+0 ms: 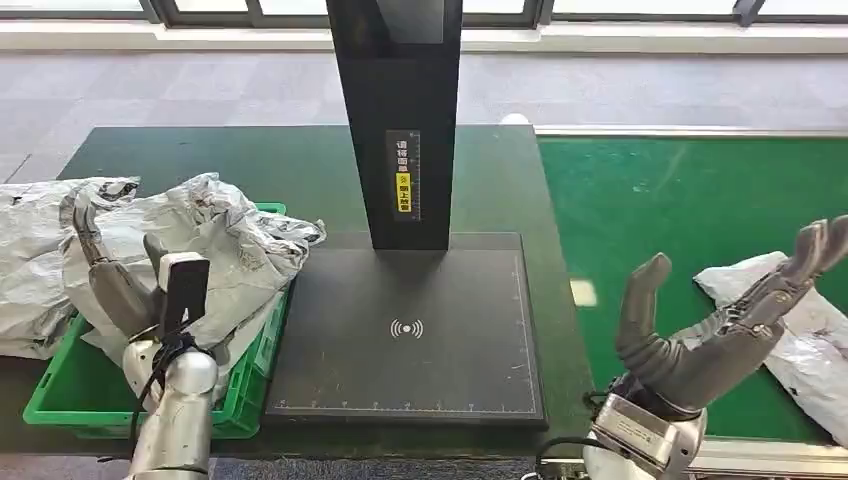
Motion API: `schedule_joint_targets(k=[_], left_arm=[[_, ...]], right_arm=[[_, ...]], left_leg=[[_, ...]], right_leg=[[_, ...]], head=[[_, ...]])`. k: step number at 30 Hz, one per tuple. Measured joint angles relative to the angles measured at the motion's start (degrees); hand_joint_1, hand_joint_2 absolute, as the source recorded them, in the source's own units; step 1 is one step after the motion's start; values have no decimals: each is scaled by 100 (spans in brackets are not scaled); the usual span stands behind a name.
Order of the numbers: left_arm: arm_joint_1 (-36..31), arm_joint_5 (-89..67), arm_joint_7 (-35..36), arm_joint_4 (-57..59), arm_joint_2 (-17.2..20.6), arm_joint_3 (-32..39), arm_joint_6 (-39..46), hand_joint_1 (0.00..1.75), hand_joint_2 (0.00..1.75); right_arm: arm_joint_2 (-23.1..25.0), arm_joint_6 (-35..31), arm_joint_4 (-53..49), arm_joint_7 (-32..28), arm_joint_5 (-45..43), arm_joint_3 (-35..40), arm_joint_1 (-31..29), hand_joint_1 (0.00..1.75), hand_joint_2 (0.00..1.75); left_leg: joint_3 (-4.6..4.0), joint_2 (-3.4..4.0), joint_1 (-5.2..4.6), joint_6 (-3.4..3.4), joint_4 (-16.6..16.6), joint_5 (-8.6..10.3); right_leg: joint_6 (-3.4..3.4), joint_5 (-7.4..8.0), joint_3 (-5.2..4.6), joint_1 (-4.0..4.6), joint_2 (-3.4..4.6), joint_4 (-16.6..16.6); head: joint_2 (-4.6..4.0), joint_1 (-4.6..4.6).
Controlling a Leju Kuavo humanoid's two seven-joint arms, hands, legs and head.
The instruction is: Moved the parcel from conveyor to table for the left to box.
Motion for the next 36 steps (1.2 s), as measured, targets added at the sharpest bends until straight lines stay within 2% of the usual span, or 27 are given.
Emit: schedule_joint_targets(k=[3,6,9,14,15,16,18,22,25,36], left_arm=[[84,143,-132,-113,-26,-59,-20,0,0],[322,1337,-888,-427,-63,-168,-326,0,0],[717,3092,-1478,-1023,-120,-424,-1735,0,0],[1069,4336,-1726,-1709,-122,-852,-4585,0,0],[1078,4272,-1759,-1777,-127,-909,-5003,0,0],[1078,4185,-1785,-1840,-140,-955,-5330,0,0],[1083,4111,-1805,-1919,-166,-1020,-5553,0,0],[1033,3888,-1814,-1941,-253,-1073,-6205,0,0],[1007,3805,-1818,-1939,-337,-1150,-6269,0,0],[952,3822,-1816,-1939,-426,-1169,-6325,0,0]], right_arm=[[0,-2,7,0,11,0,0,0,175],[2,-2,107,7,-15,-46,0,0,175],[-15,-2,409,247,-447,-337,7,0,175],[-44,142,1087,1020,-472,-970,-30,0,175],[-46,212,1244,1111,-457,-1120,-69,0,0],[-46,273,1424,1167,-446,-1306,-134,0,175],[-46,332,1680,1217,-413,-1601,-217,0,175],[-52,529,2231,1757,-107,-2276,-466,0,175],[-61,630,2588,1773,-37,-2748,-680,0,175],[-72,651,3043,1766,7,-3185,-902,0,175]], left_leg=[[0,-1,0,0,0,0],[0,5,2,0,0,0],[-5,2,3,1,1,0],[-18,-2,2,2,1,0],[-19,-2,2,2,2,0],[-19,-3,2,3,2,0],[-18,-2,2,2,2,0],[-18,-2,2,2,3,1],[-18,-1,2,2,3,1],[-19,1,3,1,2,1]], right_leg=[[0,0,0,0,0,0],[0,0,-8,2,6,-1],[0,0,-9,3,2,-5],[1,0,-15,2,-8,-7],[1,1,-15,2,-8,-7],[2,1,-14,2,-9,-7],[2,2,-15,2,-10,-7],[3,3,-18,2,-9,-6],[3,4,-18,2,-6,-5],[3,3,-22,4,-4,-4]], head=[[0,0],[0,0],[0,0],[0,0],[0,2],[0,2],[0,2],[0,0],[0,0],[0,0]])
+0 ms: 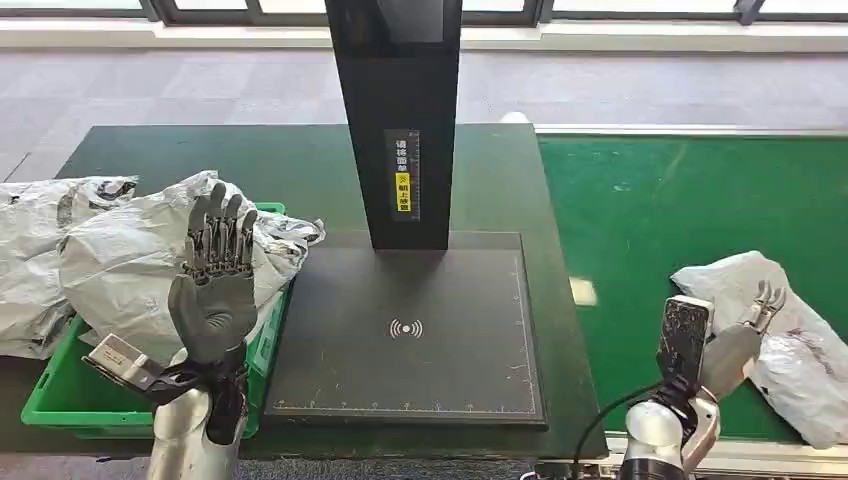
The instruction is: Moved the parcel from conveyor to table for the left to box.
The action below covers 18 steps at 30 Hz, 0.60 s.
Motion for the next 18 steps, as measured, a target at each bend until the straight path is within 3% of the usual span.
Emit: schedule_joint_targets(k=[3,6,11,18], left_arm=[[0,-2,-2,0,-9,0,-7,0,0],[1,-101,0,-4,-15,-9,-79,0,0],[91,-293,-2,-186,-48,-109,172,0,0],[343,-230,-2,-306,0,-116,203,0,0]], right_arm=[[-4,0,42,22,35,-17,-9,0,175],[-68,15,180,503,609,-81,-140,0,175],[-635,-44,1367,1279,2178,-550,-902,0,175],[-1340,-33,3013,1908,2562,-1224,-1154,0,175]], left_leg=[[-1,1,0,0,0,0],[-1,2,-1,0,0,0],[-2,-4,-3,14,5,9],[-15,-28,-4,20,6,4]], right_leg=[[0,0,0,-1,0,0],[1,1,-1,-1,2,0],[13,10,7,-4,-1,-5],[16,8,6,-4,-22,-7]], head=[[0,0],[0,0],[0,0],[0,2]])
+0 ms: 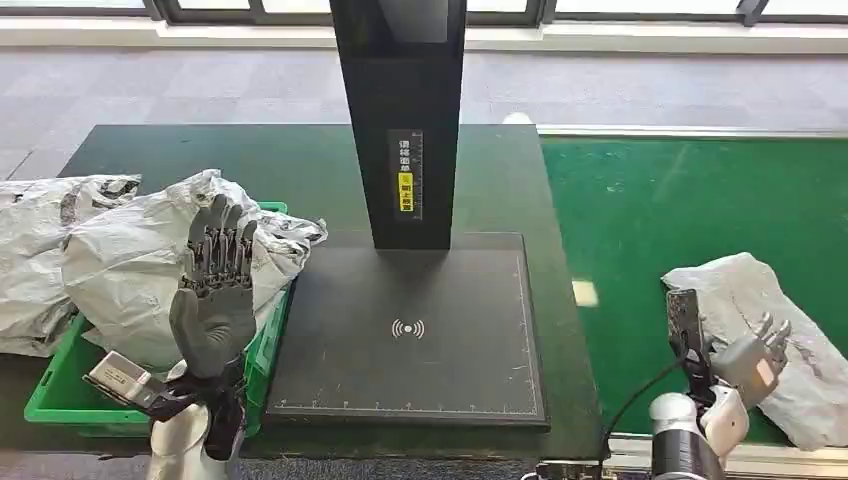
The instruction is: Moved the parcel from conveyor to table for the left to box.
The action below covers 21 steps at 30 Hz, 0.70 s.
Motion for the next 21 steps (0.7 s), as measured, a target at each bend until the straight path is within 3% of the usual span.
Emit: schedule_joint_targets(k=[7,21], left_arm=[[202,-109,0,-162,13,4,0,0,0],[256,-179,0,-264,13,7,0,0,0]], right_arm=[[-555,103,1068,208,83,-535,-197,0,175],[-1018,330,1660,527,135,-1132,-208,0,175]], left_leg=[[-9,3,0,0,0,0],[-11,-1,0,2,0,1]], right_leg=[[0,0,-14,0,3,0],[1,0,-11,0,-1,0]], head=[[0,-2],[0,-2]])
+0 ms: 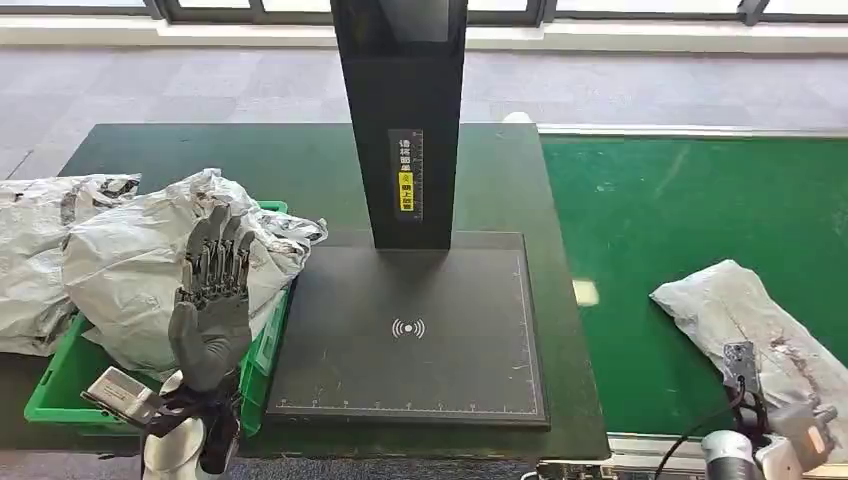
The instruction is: Moved the parcel from conveyor to table for the left to box.
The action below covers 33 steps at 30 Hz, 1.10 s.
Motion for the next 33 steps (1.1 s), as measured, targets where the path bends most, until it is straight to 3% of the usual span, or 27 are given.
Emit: schedule_joint_targets(k=[13,14,21,33], left_arm=[[100,-2,0,-70,0,2,-2,0,0],[100,-32,0,-68,0,2,-9,0,0],[101,-142,0,-24,0,11,-81,0,0],[174,-87,0,55,11,46,-138,0,0]], right_arm=[[-175,354,207,107,-57,-356,-14,0,175],[-188,424,223,170,-14,-358,-29,175,175],[-199,1170,352,304,510,-358,-210,175,175],[-171,1652,485,234,1171,-179,-594,175,175]], left_leg=[[1,0,0,0,0,0],[1,0,1,1,0,0],[8,3,6,2,0,-1],[-13,50,6,2,2,-19]], right_leg=[[1,-1,3,0,-1,0],[1,-1,4,1,-1,0],[4,0,20,6,3,-8],[14,13,40,13,57,-15]], head=[[0,0],[0,0],[0,0],[0,0]])
